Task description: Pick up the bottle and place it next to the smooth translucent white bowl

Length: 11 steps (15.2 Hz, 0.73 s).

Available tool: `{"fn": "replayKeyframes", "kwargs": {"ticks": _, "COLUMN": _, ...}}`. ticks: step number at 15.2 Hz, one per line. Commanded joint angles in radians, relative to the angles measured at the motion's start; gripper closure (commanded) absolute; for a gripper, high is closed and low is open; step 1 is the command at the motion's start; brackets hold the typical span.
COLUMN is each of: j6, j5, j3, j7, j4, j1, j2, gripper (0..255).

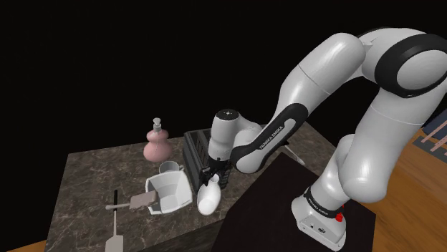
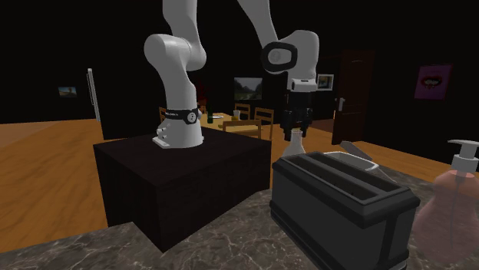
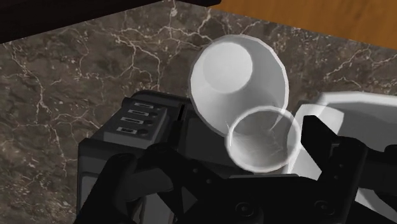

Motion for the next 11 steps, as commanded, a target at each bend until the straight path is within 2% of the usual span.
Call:
{"fn": "replayKeyframes", "kwargs": {"ticks": 1, "j6": 0.000, "j5": 0.000, "j3": 0.000, "j7": 0.000, "j4": 0.000, "j1": 0.000, "j2": 0.000, "gripper": 0}}
{"fn": "replayKeyframes", "kwargs": {"ticks": 3, "j6": 0.001, "j5": 0.000, "j3": 0.000, "j7": 0.000, "j4": -0.001, "j1": 0.000, "j2": 0.001, "gripper": 0}}
{"fn": "replayKeyframes", "kwargs": {"ticks": 7, "j6": -0.145, "j5": 0.071, "j3": 0.019, "j7": -0.051, "j4": 0.006, "j1": -0.009, "j2": -0.143, "gripper": 0}}
{"fn": "replayKeyframes", "kwargs": {"ticks": 11, "j6": -0.145, "j5": 0.071, "j3": 0.018, "j7": -0.051, "j4": 0.006, "j1": -0.008, "j2": -0.143, "gripper": 0}}
